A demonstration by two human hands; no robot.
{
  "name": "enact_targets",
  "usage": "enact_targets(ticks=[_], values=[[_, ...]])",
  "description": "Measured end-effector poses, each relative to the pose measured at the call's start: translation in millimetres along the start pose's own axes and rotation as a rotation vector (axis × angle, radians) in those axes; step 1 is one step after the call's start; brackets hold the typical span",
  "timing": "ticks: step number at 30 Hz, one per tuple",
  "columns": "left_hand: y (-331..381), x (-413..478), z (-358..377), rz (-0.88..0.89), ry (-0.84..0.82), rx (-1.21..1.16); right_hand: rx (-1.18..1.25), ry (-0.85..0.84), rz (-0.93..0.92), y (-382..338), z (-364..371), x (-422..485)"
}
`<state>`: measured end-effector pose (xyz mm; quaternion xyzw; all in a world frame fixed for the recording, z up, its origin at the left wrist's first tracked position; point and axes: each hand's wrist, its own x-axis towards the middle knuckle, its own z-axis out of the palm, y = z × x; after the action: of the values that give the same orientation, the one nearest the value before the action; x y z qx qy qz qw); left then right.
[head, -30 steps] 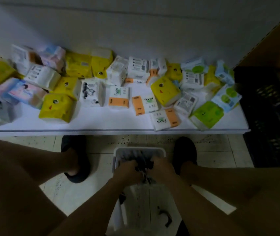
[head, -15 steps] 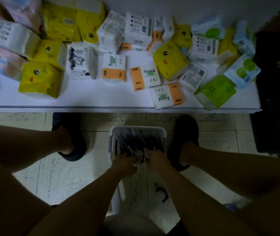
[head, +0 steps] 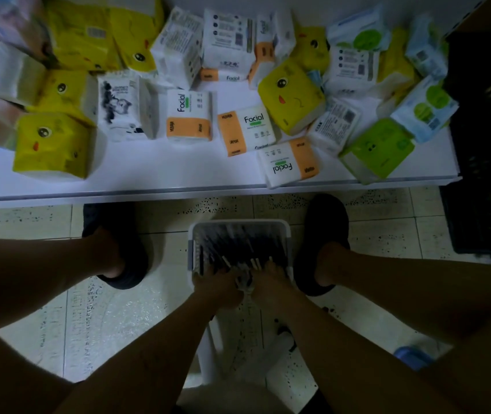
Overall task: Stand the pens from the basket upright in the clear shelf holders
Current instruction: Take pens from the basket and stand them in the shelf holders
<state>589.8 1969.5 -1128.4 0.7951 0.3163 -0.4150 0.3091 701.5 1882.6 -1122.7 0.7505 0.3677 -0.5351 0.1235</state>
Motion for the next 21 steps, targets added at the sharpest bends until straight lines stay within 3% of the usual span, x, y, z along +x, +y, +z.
enact_targets(ticks=[6, 10, 15, 21], values=[[-3, -3, 3, -0.027, -0.037, 0.004, -0.066, 0.028, -0.005, -2, 2, 5], [-7, -2, 8, -0.021, -0.049, 0.031, 0.071, 0.1, 0.056, 2, 0, 6], [-12, -5, 15, -0.049, 0.115, 0.047, 0.019, 0.026, 0.057, -1, -4, 11], [-5, -5, 16, -0.052, 0.174, 0.083, 0.128, 0.295, 0.169, -4, -11, 12]])
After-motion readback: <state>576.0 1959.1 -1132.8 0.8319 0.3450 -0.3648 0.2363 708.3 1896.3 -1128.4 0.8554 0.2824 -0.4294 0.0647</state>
